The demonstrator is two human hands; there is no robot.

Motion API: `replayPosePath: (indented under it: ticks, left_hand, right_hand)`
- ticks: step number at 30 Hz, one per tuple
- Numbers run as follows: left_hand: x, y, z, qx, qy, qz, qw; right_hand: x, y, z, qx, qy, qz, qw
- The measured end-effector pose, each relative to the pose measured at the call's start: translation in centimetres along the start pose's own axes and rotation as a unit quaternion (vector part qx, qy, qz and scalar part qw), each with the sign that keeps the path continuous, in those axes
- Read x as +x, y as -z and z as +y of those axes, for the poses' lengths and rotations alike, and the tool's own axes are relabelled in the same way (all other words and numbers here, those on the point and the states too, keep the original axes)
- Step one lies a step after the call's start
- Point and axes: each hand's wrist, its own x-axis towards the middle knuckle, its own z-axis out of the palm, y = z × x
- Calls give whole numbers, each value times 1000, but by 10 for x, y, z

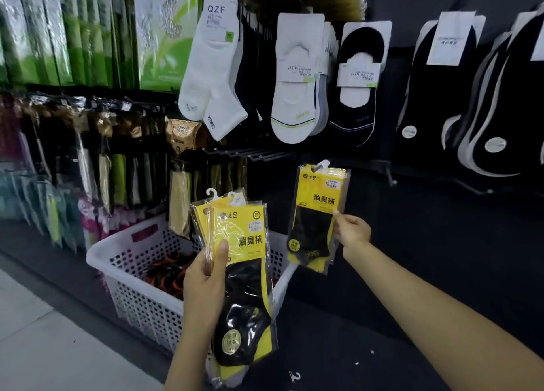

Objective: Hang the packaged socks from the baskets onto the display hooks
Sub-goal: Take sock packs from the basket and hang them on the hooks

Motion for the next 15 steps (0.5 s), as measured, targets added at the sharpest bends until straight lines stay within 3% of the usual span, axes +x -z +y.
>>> replayPosePath:
  ticks: [4,10,12,15]
  left_hand:
    - [-2,-5,1,-10,-4,-16,1000]
    - [-11,-23,9,-76,26,-58,995]
    - [-16,-29,13,-101,29,-87,991]
    - [-21,-35,20,-129,38,-118,984]
  right_hand:
    - [-10,19,13,-23,14,12,1000]
    - [-82,29,2,-55,75,-253,963]
    - [-101,30,0,-51,86,-285,953]
    - [-114,33,-3,-5,81,-271,959]
